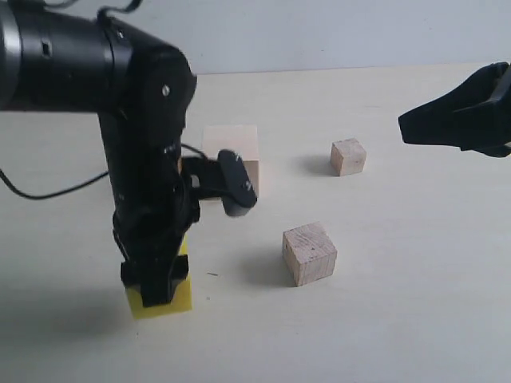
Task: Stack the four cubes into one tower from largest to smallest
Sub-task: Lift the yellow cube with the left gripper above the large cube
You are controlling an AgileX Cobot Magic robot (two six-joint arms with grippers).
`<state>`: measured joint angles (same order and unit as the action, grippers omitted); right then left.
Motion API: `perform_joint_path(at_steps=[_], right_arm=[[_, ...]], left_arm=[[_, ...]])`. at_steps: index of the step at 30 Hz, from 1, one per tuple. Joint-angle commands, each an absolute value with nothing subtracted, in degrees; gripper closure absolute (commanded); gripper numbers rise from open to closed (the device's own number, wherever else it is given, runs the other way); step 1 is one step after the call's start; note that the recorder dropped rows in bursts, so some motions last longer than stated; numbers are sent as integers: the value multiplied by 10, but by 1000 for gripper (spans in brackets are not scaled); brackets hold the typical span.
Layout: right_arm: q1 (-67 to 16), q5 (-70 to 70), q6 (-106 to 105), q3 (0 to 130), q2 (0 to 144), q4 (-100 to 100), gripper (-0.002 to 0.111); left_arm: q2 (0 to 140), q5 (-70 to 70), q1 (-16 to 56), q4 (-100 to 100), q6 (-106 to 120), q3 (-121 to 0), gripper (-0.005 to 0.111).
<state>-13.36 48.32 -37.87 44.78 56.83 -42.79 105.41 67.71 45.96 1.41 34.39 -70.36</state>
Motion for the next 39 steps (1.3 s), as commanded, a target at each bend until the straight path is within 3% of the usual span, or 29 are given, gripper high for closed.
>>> perform_joint_path(at_steps=[1, 9, 12, 22, 39], right_arm=[[-134, 484, -384, 444, 567, -428, 108], [-134, 485, -384, 444, 567, -428, 108], [-134, 485, -384, 444, 567, -428, 108], [-134, 484, -376, 444, 567, -428, 108], [-134, 487, -326, 444, 567, -428, 108]], left_arm=[[999, 700, 461, -10, 345, -779, 107], [993, 700, 401, -12, 367, -912, 107], [1036, 700, 365, -12, 221, -965, 107], [1145, 700, 372, -45, -217, -1108, 107], [1224, 700, 363, -38, -284, -1148, 107]])
